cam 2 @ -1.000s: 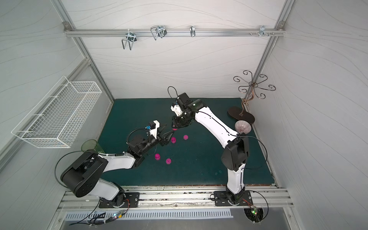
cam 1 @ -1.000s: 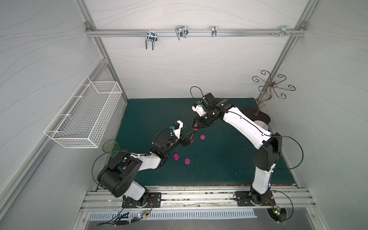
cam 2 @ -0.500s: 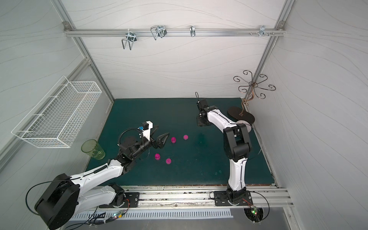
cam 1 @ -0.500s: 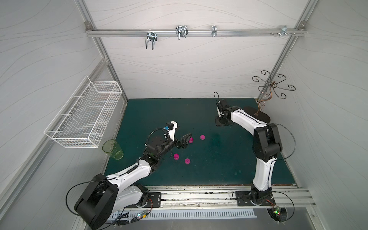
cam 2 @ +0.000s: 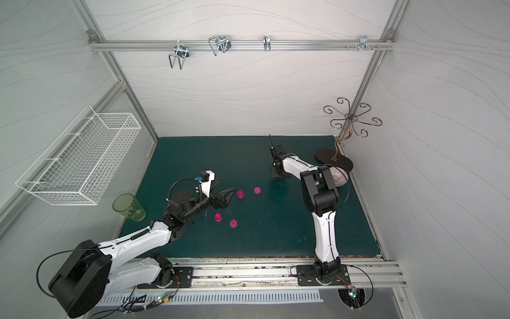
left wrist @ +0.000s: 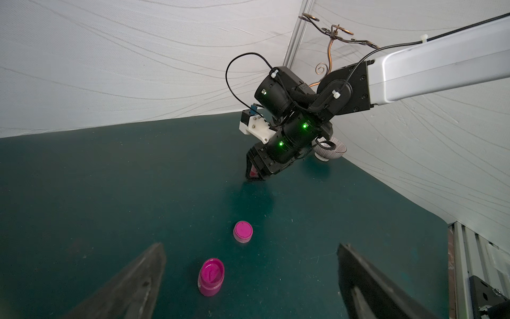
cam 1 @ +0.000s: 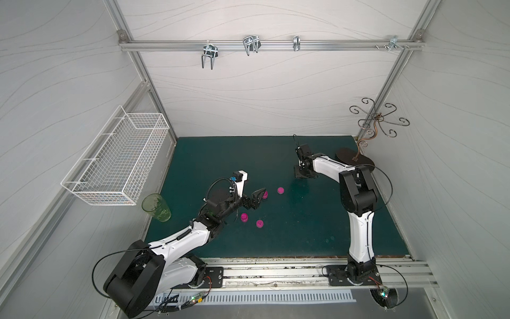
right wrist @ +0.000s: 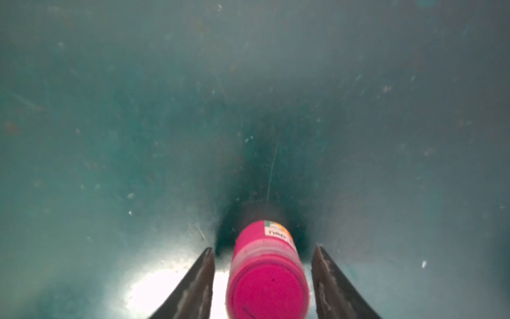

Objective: Close the paint jar lid
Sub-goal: Place the paint jar at the center of the board, then pick up the paint jar from the center of the board.

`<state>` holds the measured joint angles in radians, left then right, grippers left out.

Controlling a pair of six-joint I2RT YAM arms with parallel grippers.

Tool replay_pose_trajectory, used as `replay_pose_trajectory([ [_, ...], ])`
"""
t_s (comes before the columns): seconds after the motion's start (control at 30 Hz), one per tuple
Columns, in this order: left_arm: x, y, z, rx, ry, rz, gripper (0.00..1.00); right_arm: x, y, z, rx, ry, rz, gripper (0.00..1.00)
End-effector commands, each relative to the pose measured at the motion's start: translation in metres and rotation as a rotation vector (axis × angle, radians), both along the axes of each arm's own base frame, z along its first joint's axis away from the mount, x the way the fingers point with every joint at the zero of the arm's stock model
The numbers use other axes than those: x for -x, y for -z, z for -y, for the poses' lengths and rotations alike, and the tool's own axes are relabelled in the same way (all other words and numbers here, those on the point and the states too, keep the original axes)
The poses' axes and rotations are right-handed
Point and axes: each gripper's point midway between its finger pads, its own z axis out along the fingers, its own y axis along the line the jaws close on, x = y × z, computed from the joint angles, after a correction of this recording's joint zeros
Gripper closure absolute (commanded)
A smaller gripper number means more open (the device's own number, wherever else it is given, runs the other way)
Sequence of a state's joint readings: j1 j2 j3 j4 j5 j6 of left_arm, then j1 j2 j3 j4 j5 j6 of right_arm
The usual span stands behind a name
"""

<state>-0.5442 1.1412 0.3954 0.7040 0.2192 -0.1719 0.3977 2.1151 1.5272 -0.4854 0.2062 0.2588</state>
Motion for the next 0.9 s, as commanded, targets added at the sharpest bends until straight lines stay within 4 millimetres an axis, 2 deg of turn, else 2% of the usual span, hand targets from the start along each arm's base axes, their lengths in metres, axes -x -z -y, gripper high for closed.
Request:
replay_pose_trajectory([
  [0.0,-0.005,-0.012,-0.002,0.004,-0.017,0.040,0.00,0.004,-0.051,-0.008,-0.119,-0.012,0.069,0.32],
  [0.07,-0.009,-0.013,-0.010,0.024,-0.046,0.027,0.00,0.012,-0.074,-0.015,-0.173,-0.045,0.084,0.29],
  [0.17,-0.022,-0.015,-0.026,0.100,-0.091,-0.033,0.00,0.032,-0.106,-0.037,-0.276,-0.160,0.087,0.26],
  [0.27,-0.040,-0.009,-0.038,0.131,-0.121,-0.131,0.00,0.063,-0.114,-0.074,-0.331,-0.354,0.031,0.26],
  [0.4,-0.055,0.001,-0.041,0.099,-0.149,-0.192,0.00,0.111,-0.104,-0.117,-0.320,-0.588,-0.022,0.26],
  [0.5,-0.061,0.012,-0.060,0.079,-0.224,-0.218,0.00,0.137,-0.091,-0.142,-0.388,-0.678,-0.044,0.28],
  [0.57,-0.059,0.015,-0.070,0.071,-0.260,-0.216,0.00,0.146,-0.084,-0.153,-0.412,-0.710,-0.045,0.30],
  [0.7,-0.052,0.016,-0.073,0.059,-0.259,-0.197,0.00,0.158,-0.067,-0.173,-0.371,-0.759,-0.062,0.33],
  [0.87,-0.045,0.018,-0.078,0.044,-0.273,-0.178,0.00,0.155,-0.056,-0.183,-0.356,-0.743,-0.091,0.36],
])
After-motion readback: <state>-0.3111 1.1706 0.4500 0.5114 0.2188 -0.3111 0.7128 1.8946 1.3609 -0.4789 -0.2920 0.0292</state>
